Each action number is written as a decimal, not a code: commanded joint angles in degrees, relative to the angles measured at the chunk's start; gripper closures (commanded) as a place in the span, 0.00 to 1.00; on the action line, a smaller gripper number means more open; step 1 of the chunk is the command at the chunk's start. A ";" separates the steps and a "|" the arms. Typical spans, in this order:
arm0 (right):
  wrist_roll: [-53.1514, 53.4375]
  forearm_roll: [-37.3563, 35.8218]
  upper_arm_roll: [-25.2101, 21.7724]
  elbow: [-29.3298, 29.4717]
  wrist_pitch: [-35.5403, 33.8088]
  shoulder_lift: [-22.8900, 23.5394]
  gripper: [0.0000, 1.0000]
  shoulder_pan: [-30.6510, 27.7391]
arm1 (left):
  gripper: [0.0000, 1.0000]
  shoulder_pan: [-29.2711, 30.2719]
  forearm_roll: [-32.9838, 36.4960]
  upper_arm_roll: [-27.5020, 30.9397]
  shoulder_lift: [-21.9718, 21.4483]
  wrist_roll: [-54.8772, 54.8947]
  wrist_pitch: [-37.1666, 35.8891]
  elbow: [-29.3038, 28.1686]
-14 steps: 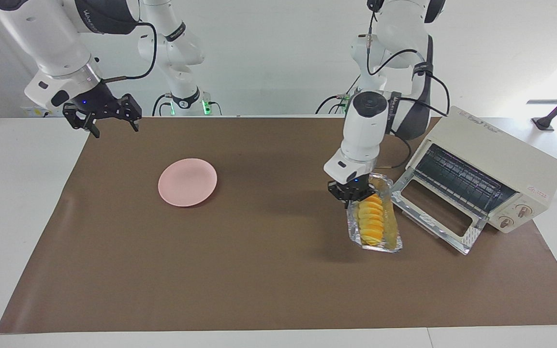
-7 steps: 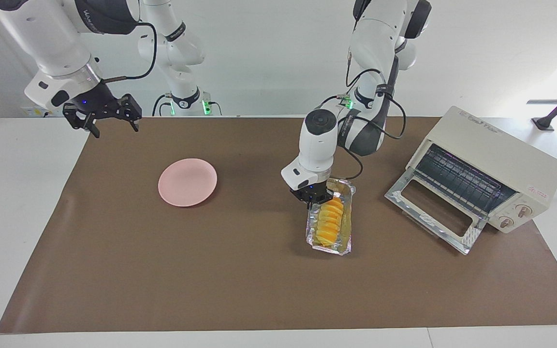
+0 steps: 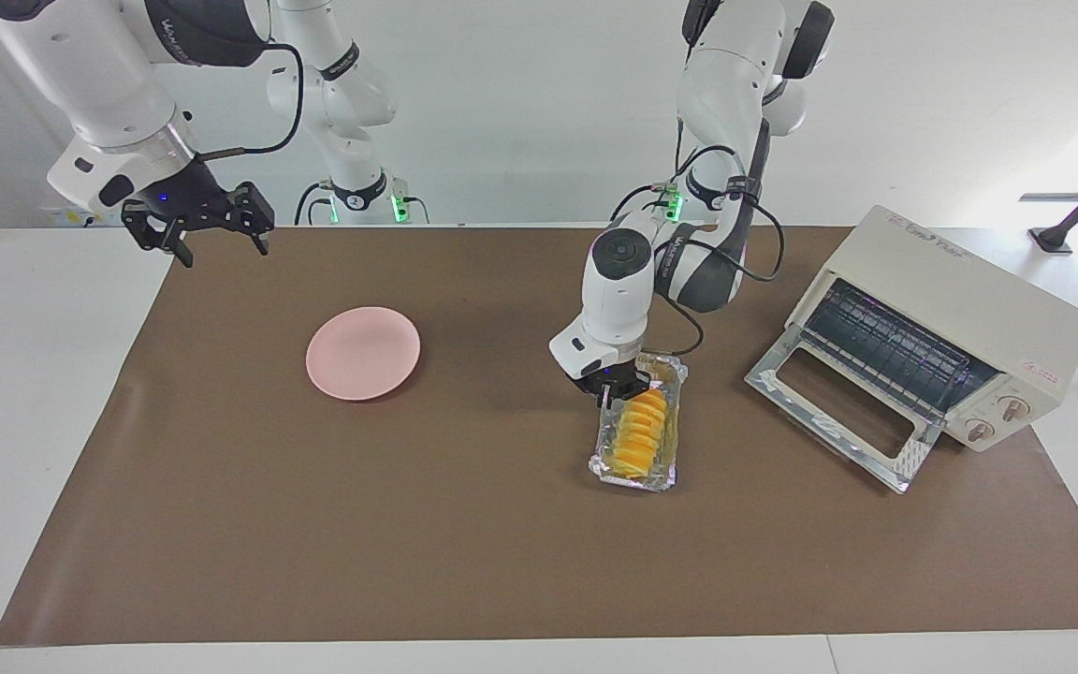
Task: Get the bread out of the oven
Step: 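Pull the foil tray out and set it on the table with the left gripper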
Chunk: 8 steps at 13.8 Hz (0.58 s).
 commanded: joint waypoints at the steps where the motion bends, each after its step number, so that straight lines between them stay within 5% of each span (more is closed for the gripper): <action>1: 0.00 0.10 0.70 -1.13 -0.74 -1.21 0.00 -0.96 | 0.00 6.55 -2.29 0.10 -7.23 0.45 -5.94 -0.19; 8: 1.22 0.45 0.70 -0.87 -0.74 -2.26 0.00 -0.88 | 0.00 23.17 -4.06 0.02 -22.80 4.48 -27.56 0.17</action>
